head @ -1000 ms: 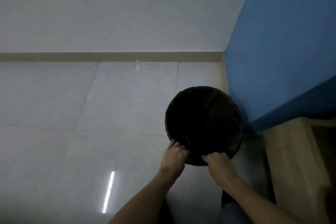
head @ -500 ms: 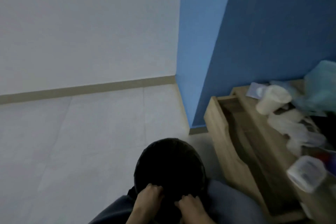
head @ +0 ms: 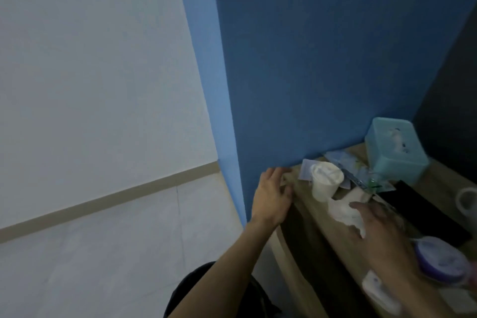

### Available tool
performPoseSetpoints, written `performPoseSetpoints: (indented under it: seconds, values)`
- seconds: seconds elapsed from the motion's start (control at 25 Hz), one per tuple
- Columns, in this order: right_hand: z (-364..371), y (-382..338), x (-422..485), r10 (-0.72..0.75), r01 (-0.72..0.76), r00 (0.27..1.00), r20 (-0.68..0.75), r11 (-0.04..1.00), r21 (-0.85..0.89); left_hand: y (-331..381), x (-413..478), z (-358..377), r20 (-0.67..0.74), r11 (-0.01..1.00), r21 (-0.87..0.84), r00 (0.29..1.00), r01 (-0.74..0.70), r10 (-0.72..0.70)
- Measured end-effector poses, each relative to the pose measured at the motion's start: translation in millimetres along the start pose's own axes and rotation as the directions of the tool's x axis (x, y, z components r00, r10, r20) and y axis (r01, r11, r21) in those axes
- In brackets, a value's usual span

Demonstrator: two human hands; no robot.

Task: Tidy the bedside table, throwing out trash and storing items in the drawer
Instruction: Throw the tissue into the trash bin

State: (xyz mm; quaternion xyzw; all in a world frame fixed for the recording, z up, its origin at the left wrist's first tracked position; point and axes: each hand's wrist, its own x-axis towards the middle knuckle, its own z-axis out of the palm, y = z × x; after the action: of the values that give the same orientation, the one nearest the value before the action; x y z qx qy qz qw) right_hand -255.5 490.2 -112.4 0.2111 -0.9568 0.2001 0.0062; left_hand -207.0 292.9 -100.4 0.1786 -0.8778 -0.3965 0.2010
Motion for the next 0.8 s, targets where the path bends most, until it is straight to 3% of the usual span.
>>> performPoseSetpoints:
  seconds: [0.16,0.28,0.36,0.48,0.56,0.8]
  values:
    - [11,48,28,0.002,0.036,0.982,0.19,0.979,-0.201,22,54,59,0.314,0.993,0.094,0.949,-0.068,0.035]
    - [31,70,40,0.008,0.04,0.96,0.279,0.985,-0.167,7,68,98,0.437,0.982,0.18,0.899,-0.064,-0.021]
    - [42,81,46,0.047,-0.029,0.955,0.293,0.997,-0.068,0,68,113,0.399,0.972,0.231,0.915,-0.039,-0.059]
    - [48,91,54,0.07,-0.058,0.955,0.29,0.997,-0.051,1,65,116,0.28,0.971,0.237,0.958,-0.013,-0.055]
    - [40,89,56,0.05,-0.035,0.976,0.214,0.997,-0.071,6,60,109,0.241,0.984,0.176,0.969,0.009,-0.052]
    - [10,43,48,-0.095,0.097,0.995,-0.027,0.989,0.112,-2,16,38,0.023,0.996,0.033,0.996,0.084,-0.085]
